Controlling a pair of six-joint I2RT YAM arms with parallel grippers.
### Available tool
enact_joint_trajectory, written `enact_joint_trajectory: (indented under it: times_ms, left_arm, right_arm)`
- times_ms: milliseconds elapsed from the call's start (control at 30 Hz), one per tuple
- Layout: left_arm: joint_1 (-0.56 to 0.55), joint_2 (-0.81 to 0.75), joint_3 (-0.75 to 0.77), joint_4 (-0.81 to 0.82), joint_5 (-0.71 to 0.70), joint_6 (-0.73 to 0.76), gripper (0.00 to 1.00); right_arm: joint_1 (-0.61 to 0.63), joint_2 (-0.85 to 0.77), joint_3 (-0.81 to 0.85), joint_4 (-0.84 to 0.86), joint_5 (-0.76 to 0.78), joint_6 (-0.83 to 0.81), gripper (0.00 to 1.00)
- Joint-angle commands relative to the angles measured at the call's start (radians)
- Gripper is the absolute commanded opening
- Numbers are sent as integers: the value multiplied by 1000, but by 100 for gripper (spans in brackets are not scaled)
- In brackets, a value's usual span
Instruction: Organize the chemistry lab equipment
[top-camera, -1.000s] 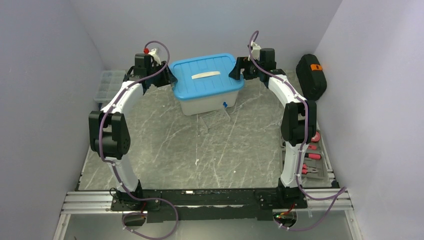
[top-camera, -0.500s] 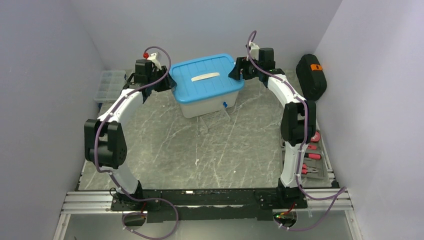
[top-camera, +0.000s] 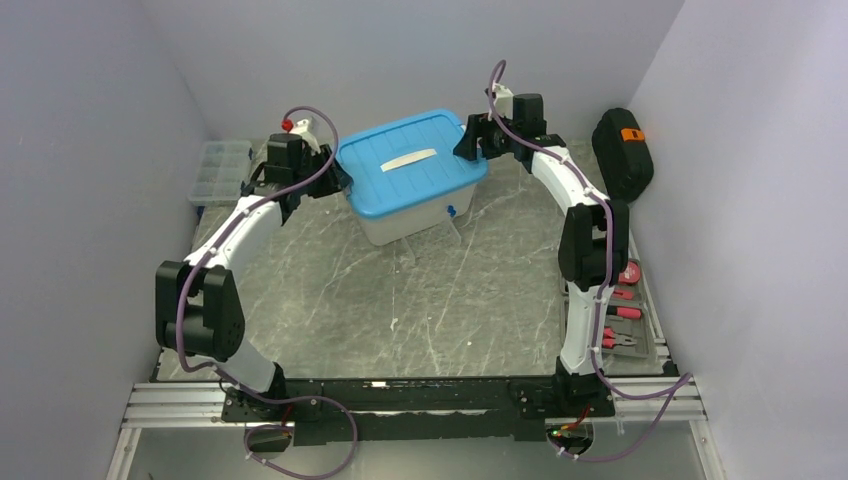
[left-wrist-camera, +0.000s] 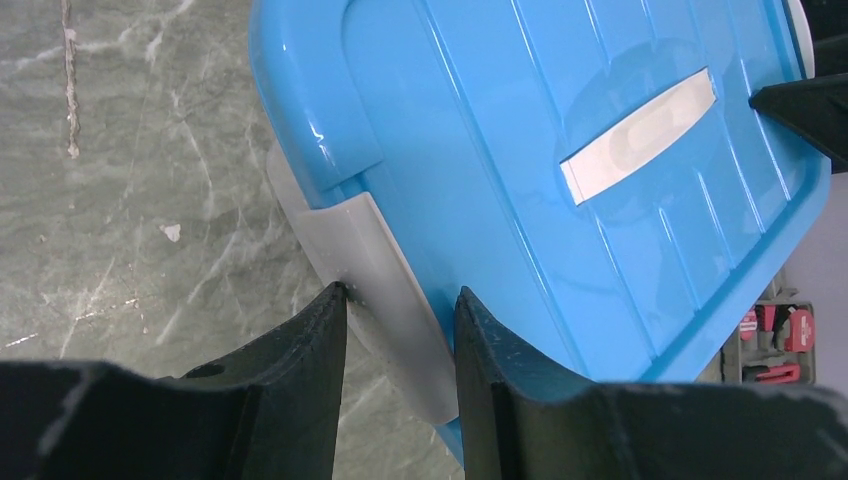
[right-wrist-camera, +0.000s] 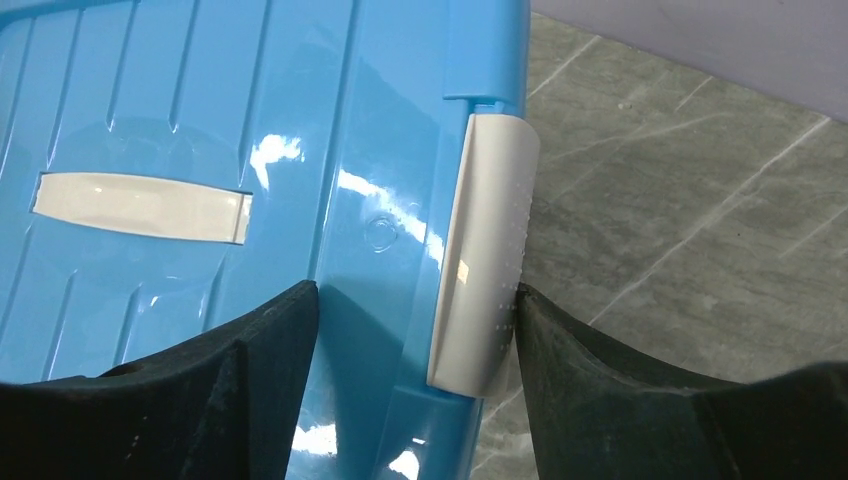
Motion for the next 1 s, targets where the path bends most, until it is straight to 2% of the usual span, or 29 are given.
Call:
enact_joint_trajectory:
  times_ms: [0, 67, 100, 167, 233, 367, 567, 667, 967]
  left_arm:
    - [-62, -37, -42, -96, 138, 4, 32]
    - [-61, -50, -45, -96, 132, 8, 37]
    - [-61, -54, -40, -101, 122, 16, 42]
    - [-61, -52, -16, -132, 89, 40, 62]
    - [-57, -49, 7, -158, 64, 66, 75]
    - [-45, -68, 22, -149, 55, 92, 97]
    - [-28, -174, -12, -84, 5, 143, 99]
    - [-22, -257, -60, -37, -42, 166, 99]
    - [-17, -647, -309, 146, -227, 283, 99]
  right_arm:
    - [59, 6, -14, -56, 32, -90, 73]
    - [57, -8, -19, -44, 52, -65, 81]
    - [57, -12, -16, -47, 55, -59, 86]
    - [57, -23, 0, -57, 66, -58, 92]
    - [57, -37, 6, -63, 84, -58, 98]
    - [52, -75, 8, -70, 145, -61, 100]
    - [32, -191, -43, -64, 216, -23, 100]
    - [31, -305, -142, -16, 289, 18, 100]
    - [25, -724, -476, 62, 691, 138, 100]
